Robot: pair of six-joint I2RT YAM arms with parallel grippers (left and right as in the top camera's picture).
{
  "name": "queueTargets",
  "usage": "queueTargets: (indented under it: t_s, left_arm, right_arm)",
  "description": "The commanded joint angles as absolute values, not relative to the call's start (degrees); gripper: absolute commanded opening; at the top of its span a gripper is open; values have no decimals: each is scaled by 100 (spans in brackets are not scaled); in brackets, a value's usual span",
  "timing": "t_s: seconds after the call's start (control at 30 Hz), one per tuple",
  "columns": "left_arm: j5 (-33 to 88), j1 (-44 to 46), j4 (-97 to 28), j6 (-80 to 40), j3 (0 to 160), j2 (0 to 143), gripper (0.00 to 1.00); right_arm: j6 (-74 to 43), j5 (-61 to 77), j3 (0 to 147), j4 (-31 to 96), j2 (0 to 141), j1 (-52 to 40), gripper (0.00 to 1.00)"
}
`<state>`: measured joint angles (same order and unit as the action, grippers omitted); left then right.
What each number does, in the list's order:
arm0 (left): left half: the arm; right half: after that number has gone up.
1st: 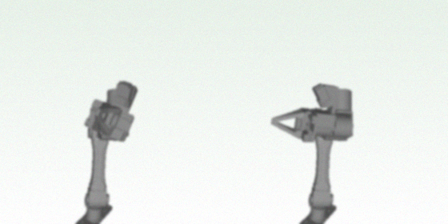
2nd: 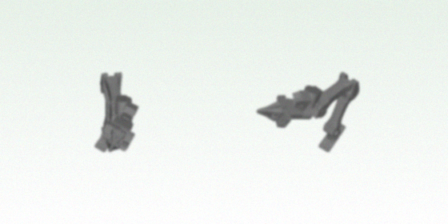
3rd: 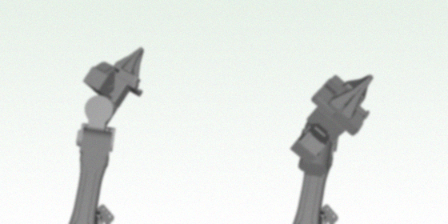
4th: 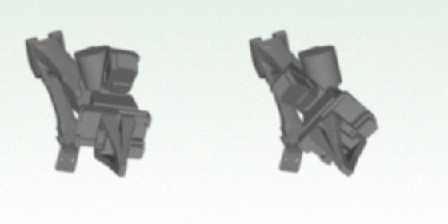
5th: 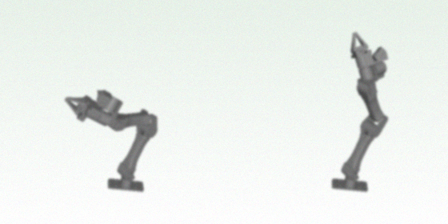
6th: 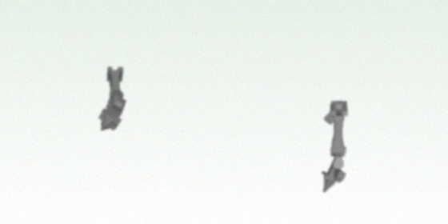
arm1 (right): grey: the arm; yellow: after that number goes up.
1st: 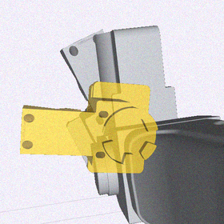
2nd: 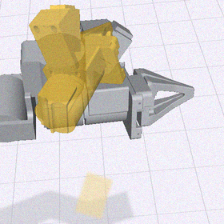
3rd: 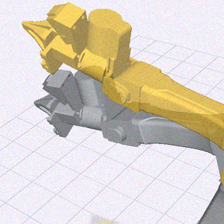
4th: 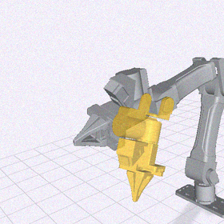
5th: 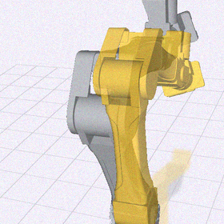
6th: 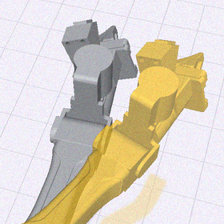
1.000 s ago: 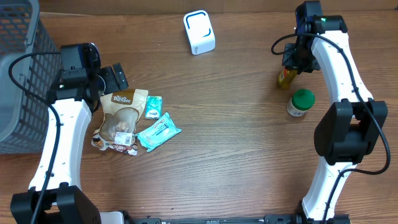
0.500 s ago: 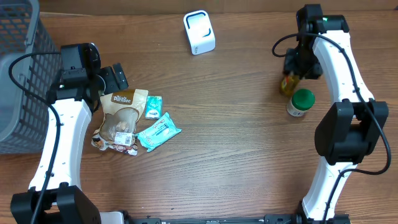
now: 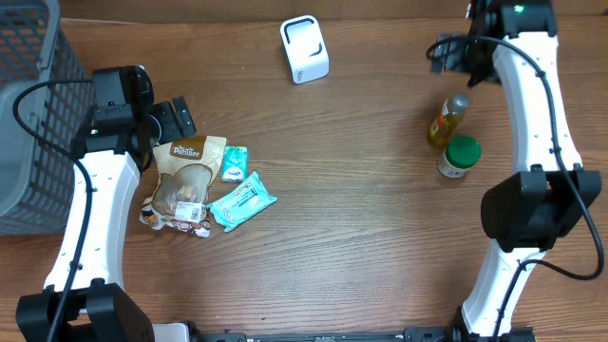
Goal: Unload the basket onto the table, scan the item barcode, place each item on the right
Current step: 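Release the bottle and swing the right gripper left toward the wipes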
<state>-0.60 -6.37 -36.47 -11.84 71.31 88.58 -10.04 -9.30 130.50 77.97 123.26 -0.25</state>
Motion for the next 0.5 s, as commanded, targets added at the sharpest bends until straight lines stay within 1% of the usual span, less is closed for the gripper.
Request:
queueTargets:
  t_s: [0.0, 0.17, 0.23, 0.33, 0.47]
  left_arm:
    - [-40, -635, -3640, -1155, 7170, 8877, 100]
    - [-40, -635, -3640, -1155, 7170, 8877, 100]
    - [-40, -635, -3640, -1155, 7170, 8877, 100]
    - [-40, -635, -3640, -1155, 7170, 8877, 100]
    - [-40, -635, -3640, -1155, 7170, 8877, 100]
  right_arm:
    - [-1004, 167, 13371, 7658, 12226, -5, 100]
    - [-1004, 2429, 13244, 7666, 12250, -32, 100]
    - [-1004, 2877, 13155, 7662, 12250, -110, 100]
    - [-1004, 3009, 13037, 7697, 12250, -322, 100]
    - [-1004, 3009, 12757, 7806, 12250, -823, 100]
